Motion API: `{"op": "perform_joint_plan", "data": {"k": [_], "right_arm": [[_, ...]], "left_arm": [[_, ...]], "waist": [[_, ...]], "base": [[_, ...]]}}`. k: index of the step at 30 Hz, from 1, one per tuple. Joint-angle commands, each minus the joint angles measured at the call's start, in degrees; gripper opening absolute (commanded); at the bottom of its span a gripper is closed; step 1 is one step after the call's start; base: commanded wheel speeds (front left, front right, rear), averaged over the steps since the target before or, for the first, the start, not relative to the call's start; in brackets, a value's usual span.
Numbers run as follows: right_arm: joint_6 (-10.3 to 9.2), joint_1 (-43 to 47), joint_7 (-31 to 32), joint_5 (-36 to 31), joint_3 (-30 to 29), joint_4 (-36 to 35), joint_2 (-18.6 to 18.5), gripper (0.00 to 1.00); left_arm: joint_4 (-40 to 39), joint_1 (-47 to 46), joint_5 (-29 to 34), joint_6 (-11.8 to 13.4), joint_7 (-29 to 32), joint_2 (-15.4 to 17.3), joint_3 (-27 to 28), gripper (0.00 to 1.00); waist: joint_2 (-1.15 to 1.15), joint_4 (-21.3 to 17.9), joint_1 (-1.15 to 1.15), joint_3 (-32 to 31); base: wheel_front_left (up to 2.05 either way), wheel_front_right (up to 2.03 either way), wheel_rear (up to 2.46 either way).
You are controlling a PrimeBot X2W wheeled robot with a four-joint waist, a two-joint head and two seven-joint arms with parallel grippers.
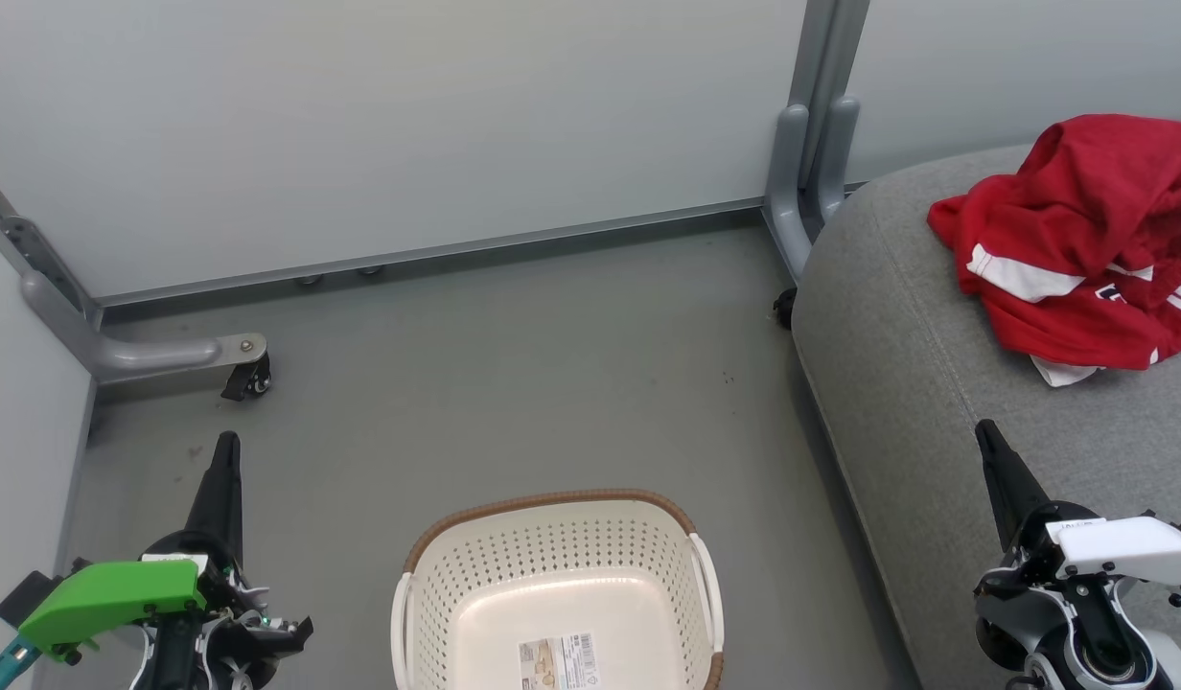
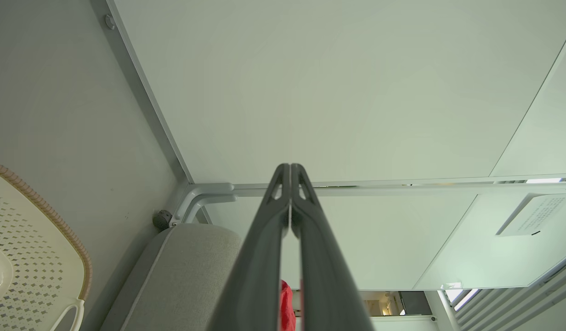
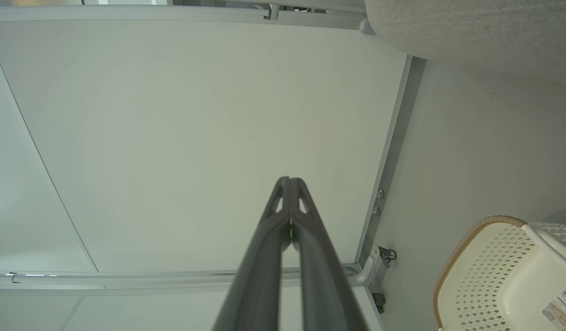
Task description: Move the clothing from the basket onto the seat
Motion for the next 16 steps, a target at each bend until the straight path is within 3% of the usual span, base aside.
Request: {"op": "perform_joint_plan", "data": {"k": [1,16], "right_arm": [[-0.06,-0.23,-0.22,0.53,0.08,-0.13,-0.40,0.00],[-0.06,-0.22,-0.53,0.73,0.42,-0.22,-0.66,0.00]], "left_arm": [[-0.12,-0.64,-0.11,-0.23,0.25,0.01,0.14,0.00],[-0.13,-0.64,-0.11,-0.23,0.25,0.01,0.14,0.00]], "waist": [[0.56,0.00,0.00,0.00],[0.56,0.00,0.00,0.00]], "base": [[0.00,0.00,0.00],[0.00,0.00,0.00]]}}
